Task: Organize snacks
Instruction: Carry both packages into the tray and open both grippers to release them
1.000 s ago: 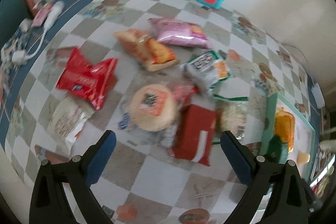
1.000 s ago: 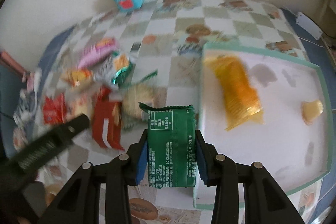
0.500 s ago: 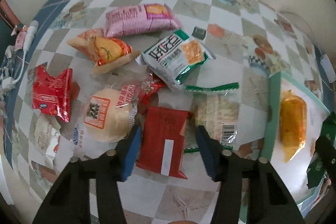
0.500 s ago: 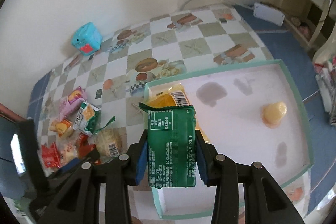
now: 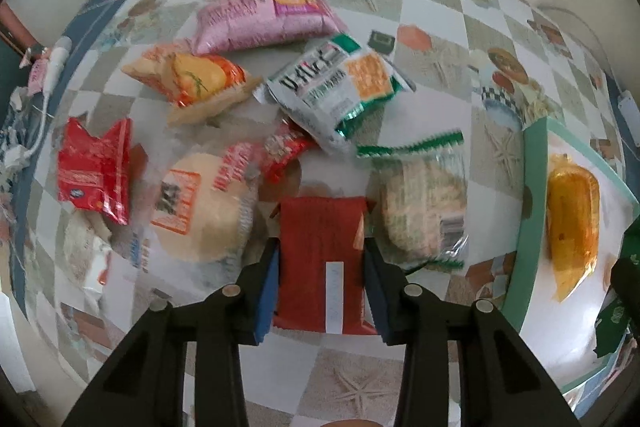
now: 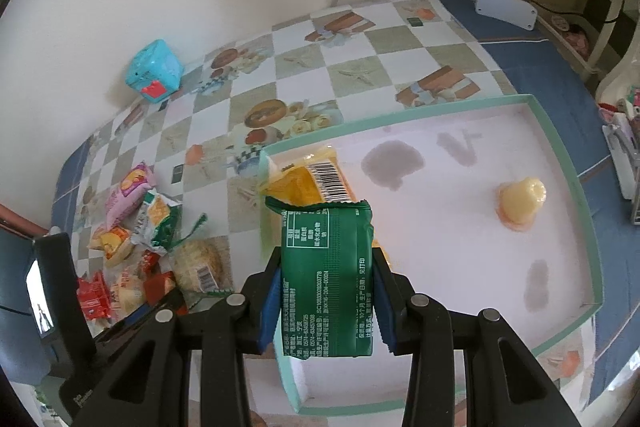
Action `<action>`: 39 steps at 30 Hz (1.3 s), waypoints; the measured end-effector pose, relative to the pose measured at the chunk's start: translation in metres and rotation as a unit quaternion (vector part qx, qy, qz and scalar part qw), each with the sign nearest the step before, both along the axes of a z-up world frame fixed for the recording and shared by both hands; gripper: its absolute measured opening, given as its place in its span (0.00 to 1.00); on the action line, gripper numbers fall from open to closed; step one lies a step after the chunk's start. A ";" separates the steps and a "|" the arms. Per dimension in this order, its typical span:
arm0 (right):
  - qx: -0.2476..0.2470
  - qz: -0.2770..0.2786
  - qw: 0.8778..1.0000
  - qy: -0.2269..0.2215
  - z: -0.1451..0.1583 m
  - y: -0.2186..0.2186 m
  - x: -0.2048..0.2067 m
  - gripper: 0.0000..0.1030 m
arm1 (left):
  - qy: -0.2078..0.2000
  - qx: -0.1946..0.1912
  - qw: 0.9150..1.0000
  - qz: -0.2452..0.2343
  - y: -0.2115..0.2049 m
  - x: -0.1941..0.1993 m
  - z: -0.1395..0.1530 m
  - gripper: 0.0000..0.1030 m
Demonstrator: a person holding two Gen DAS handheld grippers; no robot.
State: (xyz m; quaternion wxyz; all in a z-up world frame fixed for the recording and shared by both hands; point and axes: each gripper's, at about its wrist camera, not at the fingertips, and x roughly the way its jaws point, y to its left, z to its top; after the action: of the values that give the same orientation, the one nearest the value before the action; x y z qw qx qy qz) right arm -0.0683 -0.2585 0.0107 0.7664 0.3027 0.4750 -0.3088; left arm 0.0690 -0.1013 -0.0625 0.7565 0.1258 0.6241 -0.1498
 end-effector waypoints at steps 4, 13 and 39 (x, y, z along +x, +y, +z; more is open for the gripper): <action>0.006 -0.008 1.000 0.002 -0.004 -0.005 -0.004 0.41 | -0.005 0.008 1.000 -0.002 -0.004 -0.006 -0.003 0.40; 0.003 -0.028 1.000 -0.008 0.004 -0.017 -0.018 0.41 | -0.037 -0.011 0.999 0.008 -0.004 -0.015 0.031 0.40; 0.019 -0.311 0.950 0.037 -0.018 -0.111 -0.152 0.42 | 0.010 -0.106 0.972 -0.210 -0.107 -0.138 0.063 0.40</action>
State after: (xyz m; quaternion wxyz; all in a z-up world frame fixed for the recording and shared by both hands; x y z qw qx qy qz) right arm -0.2207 -0.3690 -0.0077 0.6084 0.4382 0.3913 -0.5336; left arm -0.0693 -0.2079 0.0001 0.7108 0.1720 0.5718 -0.3718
